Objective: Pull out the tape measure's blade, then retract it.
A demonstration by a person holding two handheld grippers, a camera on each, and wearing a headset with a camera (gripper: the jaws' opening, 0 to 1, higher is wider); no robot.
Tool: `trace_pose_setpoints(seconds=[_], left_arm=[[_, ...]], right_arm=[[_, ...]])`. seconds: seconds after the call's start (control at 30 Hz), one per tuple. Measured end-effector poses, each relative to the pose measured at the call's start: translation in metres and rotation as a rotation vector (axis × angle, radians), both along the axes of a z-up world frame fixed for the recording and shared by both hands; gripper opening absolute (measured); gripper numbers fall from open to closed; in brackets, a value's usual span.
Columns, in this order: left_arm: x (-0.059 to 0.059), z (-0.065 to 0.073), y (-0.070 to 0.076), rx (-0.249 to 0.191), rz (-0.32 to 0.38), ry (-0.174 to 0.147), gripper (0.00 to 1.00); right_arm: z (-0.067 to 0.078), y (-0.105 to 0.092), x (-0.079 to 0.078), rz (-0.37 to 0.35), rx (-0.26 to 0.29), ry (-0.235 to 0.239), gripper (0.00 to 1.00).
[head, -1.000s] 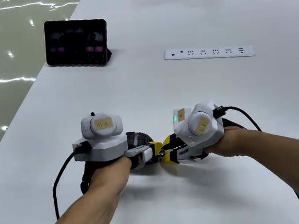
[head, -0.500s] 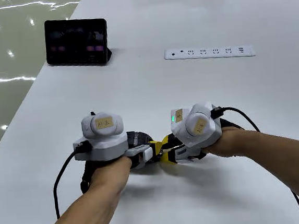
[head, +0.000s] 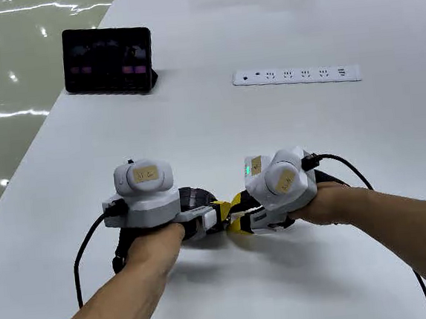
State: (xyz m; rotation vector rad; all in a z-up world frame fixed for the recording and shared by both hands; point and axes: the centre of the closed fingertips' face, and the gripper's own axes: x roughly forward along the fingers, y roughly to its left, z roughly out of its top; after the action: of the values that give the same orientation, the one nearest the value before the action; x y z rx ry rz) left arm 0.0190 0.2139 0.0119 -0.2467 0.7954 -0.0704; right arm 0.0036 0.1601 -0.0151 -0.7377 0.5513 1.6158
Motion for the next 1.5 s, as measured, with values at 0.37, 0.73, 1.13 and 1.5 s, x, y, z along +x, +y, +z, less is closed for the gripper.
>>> trace_pose_setpoints(seconds=[0.37, 0.73, 1.13, 1.5], left_arm=[[-0.004, -0.002, 0.002, 0.018, -0.019, 0.018, 0.65], [-0.014, 0.001, 0.010, 0.044, -0.047, 0.017, 0.69], [-0.025, 0.004, 0.011, 0.063, -0.093, 0.003, 0.73], [-0.033, 0.006, 0.011, 0.082, -0.148, -0.015, 0.74]], right_arm=[[0.006, -0.014, 0.005, -0.049, 0.008, 0.002, 0.18], [0.009, -0.040, 0.008, -0.116, 0.013, 0.015, 0.24], [0.013, -0.069, 0.003, -0.190, 0.027, 0.033, 0.33], [0.015, -0.092, -0.002, -0.270, 0.044, 0.050, 0.37]])
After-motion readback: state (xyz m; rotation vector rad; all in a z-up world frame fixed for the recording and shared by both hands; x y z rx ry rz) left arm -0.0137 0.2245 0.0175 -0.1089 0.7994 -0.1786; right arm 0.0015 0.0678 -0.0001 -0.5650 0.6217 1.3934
